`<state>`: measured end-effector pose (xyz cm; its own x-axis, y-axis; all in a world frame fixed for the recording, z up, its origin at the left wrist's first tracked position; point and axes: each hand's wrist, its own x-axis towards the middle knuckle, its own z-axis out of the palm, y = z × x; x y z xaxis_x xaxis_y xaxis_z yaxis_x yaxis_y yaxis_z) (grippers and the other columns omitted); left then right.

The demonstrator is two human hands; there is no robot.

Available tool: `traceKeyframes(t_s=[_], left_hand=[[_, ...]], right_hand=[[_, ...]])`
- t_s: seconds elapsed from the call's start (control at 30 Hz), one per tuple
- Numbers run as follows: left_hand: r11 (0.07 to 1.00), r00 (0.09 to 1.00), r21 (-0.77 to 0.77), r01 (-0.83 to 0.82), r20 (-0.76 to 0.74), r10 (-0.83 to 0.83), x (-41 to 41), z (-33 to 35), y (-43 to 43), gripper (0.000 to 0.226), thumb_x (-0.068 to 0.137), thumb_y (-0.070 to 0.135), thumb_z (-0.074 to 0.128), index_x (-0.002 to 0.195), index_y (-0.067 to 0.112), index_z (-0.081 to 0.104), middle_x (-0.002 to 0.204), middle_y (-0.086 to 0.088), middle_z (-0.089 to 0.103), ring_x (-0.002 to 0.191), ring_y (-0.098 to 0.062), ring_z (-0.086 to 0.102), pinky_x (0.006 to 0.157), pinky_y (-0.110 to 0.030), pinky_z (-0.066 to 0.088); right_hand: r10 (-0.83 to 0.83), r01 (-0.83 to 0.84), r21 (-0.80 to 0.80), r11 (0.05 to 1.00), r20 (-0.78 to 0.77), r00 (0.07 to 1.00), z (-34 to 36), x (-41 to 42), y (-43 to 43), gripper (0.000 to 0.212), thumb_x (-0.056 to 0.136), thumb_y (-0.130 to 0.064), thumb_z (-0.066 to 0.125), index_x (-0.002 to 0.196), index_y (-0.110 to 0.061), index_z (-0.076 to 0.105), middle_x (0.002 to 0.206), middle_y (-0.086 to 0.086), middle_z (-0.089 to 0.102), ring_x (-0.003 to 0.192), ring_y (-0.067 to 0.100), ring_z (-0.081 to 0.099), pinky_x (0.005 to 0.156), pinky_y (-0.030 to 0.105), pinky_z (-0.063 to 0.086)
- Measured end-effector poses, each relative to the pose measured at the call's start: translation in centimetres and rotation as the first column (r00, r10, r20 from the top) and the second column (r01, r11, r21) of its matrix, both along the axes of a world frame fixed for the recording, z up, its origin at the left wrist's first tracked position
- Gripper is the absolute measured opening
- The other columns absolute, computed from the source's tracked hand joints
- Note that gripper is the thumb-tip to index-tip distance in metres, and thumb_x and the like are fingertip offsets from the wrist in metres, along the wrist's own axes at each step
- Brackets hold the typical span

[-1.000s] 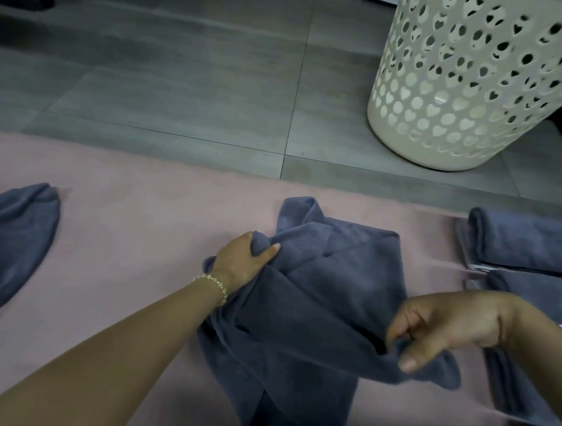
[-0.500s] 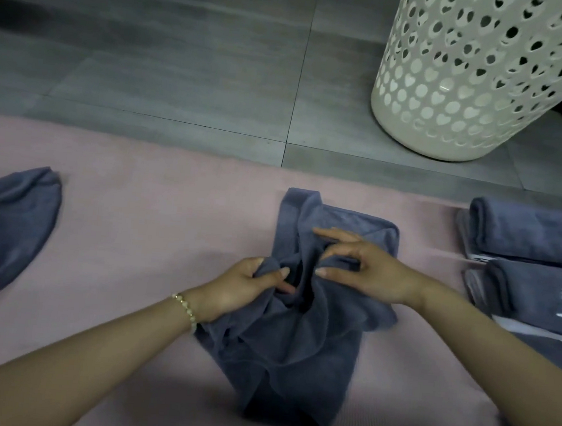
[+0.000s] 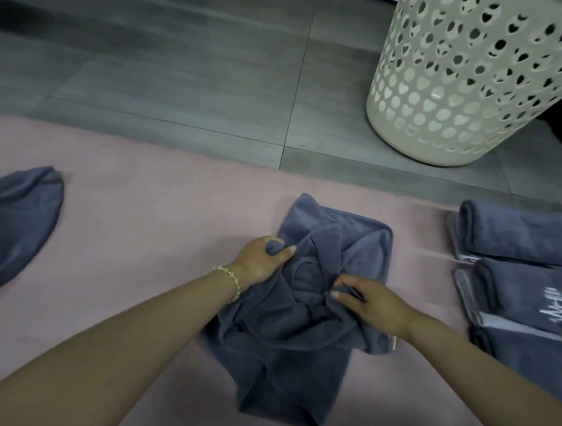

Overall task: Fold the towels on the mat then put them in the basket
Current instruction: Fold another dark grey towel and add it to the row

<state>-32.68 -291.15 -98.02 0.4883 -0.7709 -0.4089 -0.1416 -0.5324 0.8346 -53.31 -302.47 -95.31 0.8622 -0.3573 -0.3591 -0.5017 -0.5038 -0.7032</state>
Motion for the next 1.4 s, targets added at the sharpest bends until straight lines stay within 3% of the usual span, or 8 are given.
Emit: traceKeyframes(t_s=[0.17,0.27,0.4,0.5,0.63,0.9,1.1,1.4], left_hand=[[0.995,0.991,0.099,0.025,-0.134,-0.012,0.3,-0.9,-1.1,0.025,0.089,0.031,0.063,0.093,0.007,0.068,0.095,-0.006,0.065,0.091,-0.018,0.060,0.089,-0.028,0.048],[0.989,0.989,-0.147,-0.030,-0.148,0.008,-0.3,1.5,-0.7,0.014,0.089,0.018,0.064,0.082,0.007,0.065,0.079,-0.001,0.063,0.068,0.000,0.057,0.073,-0.020,0.048],[0.877,0.971,-0.423,0.230,0.046,-0.233,-0.5,7.7,0.5,0.013,0.091,0.009,0.059,0.078,0.011,0.062,0.073,0.013,0.060,0.069,0.006,0.053,0.072,-0.010,0.042],[0.808,0.934,-0.470,0.357,0.156,-0.322,-0.4,12.1,1.2,0.011,0.092,0.011,0.059,0.084,0.005,0.064,0.077,0.010,0.063,0.075,0.003,0.056,0.077,-0.012,0.042],[0.857,0.922,-0.350,0.378,0.065,-0.381,1.0,13.2,2.5,0.020,0.090,0.023,0.061,0.087,0.004,0.066,0.084,0.000,0.067,0.078,-0.007,0.060,0.076,-0.022,0.049],[0.923,0.941,-0.331,0.198,-0.199,-0.273,-0.5,11.9,4.0,0.022,0.081,0.036,0.071,0.091,0.018,0.066,0.115,-0.004,0.068,0.109,-0.014,0.063,0.089,-0.021,0.051],[0.935,0.910,-0.294,0.200,-0.299,-0.289,-3.0,13.5,3.1,0.017,0.099,0.026,0.044,0.098,0.020,0.060,0.079,0.017,0.067,0.078,0.001,0.062,0.070,-0.011,0.047],[0.913,0.953,-0.397,-0.096,-0.301,-0.031,-3.0,16.5,2.7,0.040,0.091,0.031,0.057,0.093,-0.008,0.064,0.078,-0.011,0.067,0.070,-0.016,0.063,0.060,-0.019,0.051]], right_hand=[[0.037,-0.037,-0.008,0.999,-0.026,0.999,0.2,0.0,0.3,0.016,0.093,-0.031,0.056,0.084,-0.018,0.061,0.084,-0.004,0.063,0.078,0.004,0.056,0.081,0.021,0.046],[0.039,-0.015,-0.143,0.990,0.168,0.985,2.4,0.7,-0.2,0.019,0.090,-0.033,0.060,0.092,-0.015,0.066,0.113,-0.004,0.060,0.104,0.004,0.052,0.099,0.014,0.035],[0.186,-0.080,-0.336,0.939,0.297,0.937,7.6,2.6,-0.7,0.020,0.084,-0.057,0.049,0.092,-0.043,0.060,0.146,-0.016,0.029,0.142,0.009,0.017,0.116,0.024,0.010],[0.253,-0.145,-0.417,0.897,0.216,0.943,10.2,3.6,-0.5,0.017,0.082,-0.061,0.042,0.083,-0.047,0.051,0.129,-0.019,0.047,0.132,0.003,0.031,0.115,0.028,0.003],[0.214,-0.133,-0.236,0.962,0.358,0.909,12.8,3.3,0.7,0.010,0.088,-0.042,0.060,0.083,-0.035,0.057,0.085,-0.017,0.051,0.086,-0.001,0.052,0.088,0.014,0.036],[-0.030,0.055,-0.045,0.997,0.440,0.897,14.5,0.4,0.1,0.005,0.084,-0.026,0.059,0.081,-0.028,0.063,0.081,-0.023,0.059,0.078,-0.006,0.056,0.077,0.007,0.038],[-0.003,-0.005,0.018,1.000,0.405,0.914,15.6,0.5,1.1,0.009,0.085,-0.020,0.060,0.080,-0.025,0.064,0.080,-0.022,0.060,0.077,-0.004,0.057,0.075,0.008,0.040],[-0.176,0.235,-0.054,0.970,0.509,0.843,16.7,0.0,0.8,0.008,0.074,-0.041,0.063,0.079,-0.039,0.069,0.101,-0.012,0.056,0.098,-0.004,0.054,0.086,0.008,0.039]])
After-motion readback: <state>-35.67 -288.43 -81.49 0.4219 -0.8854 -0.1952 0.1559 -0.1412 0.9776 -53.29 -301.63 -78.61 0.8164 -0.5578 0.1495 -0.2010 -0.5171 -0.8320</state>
